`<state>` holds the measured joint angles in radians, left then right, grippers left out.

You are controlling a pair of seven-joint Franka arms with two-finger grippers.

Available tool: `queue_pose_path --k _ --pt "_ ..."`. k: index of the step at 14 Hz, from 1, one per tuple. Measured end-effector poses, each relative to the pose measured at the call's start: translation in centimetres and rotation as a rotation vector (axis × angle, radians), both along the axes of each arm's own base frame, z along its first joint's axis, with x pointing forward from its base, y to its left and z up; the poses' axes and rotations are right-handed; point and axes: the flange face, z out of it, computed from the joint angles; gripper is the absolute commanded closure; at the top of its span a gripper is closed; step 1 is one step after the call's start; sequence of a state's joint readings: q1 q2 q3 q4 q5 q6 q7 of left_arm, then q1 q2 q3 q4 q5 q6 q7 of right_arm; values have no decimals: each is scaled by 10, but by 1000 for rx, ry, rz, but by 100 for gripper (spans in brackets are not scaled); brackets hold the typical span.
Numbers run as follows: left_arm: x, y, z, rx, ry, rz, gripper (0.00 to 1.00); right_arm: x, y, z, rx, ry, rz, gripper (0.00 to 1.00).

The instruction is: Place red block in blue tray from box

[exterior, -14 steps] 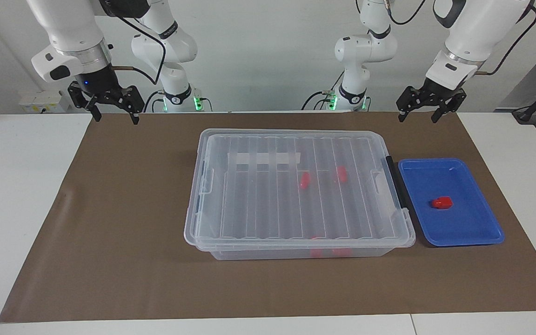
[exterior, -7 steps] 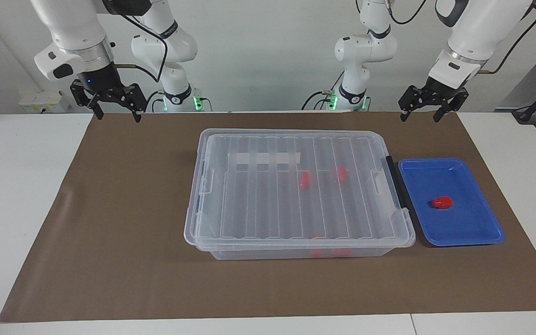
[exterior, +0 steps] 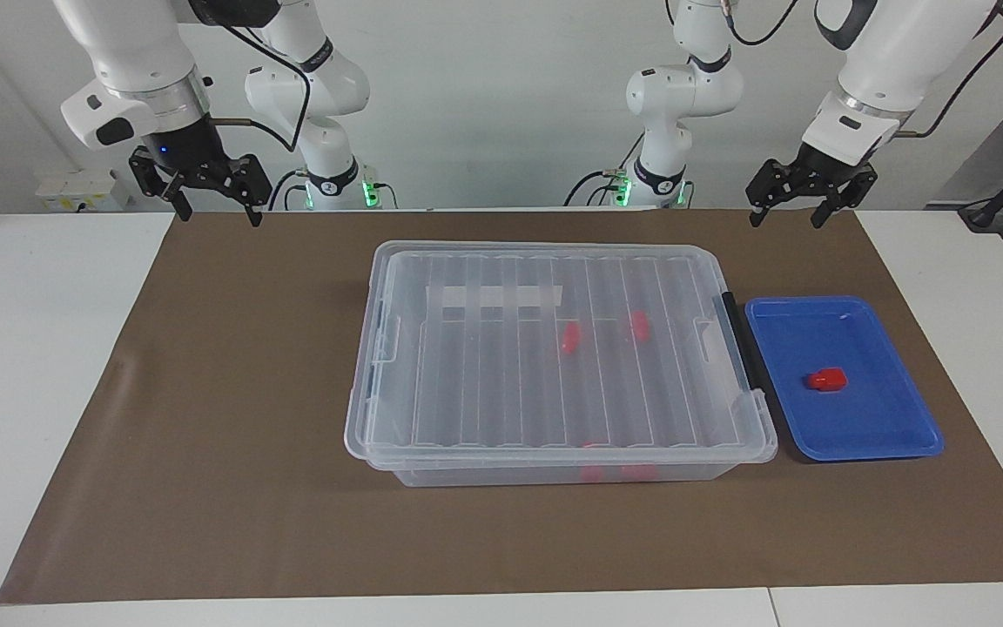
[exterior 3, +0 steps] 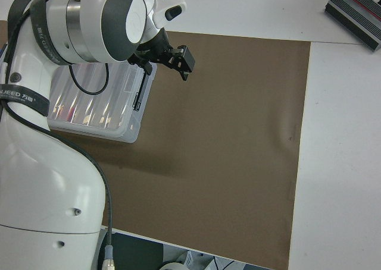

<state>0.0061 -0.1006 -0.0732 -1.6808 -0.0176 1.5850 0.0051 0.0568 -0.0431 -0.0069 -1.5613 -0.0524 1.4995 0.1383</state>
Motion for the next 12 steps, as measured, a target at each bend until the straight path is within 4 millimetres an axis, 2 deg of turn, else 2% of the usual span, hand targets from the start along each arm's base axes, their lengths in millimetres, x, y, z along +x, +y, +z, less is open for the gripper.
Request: queue_pose_path --k 2,5,9,12 --pt "1 0 1 42 -9 -42 0 0 2 0 16 2 1 0" --pt "2 -12 -3 71 -5 -114 0 0 2 -1 29 4 0 0" --pt "4 -8 -5 72 -2 -118 0 0 2 -1 29 6 -1 0" --pt "3 -16 -6 72 0 -138 0 0 2 -2 29 6 -1 0"
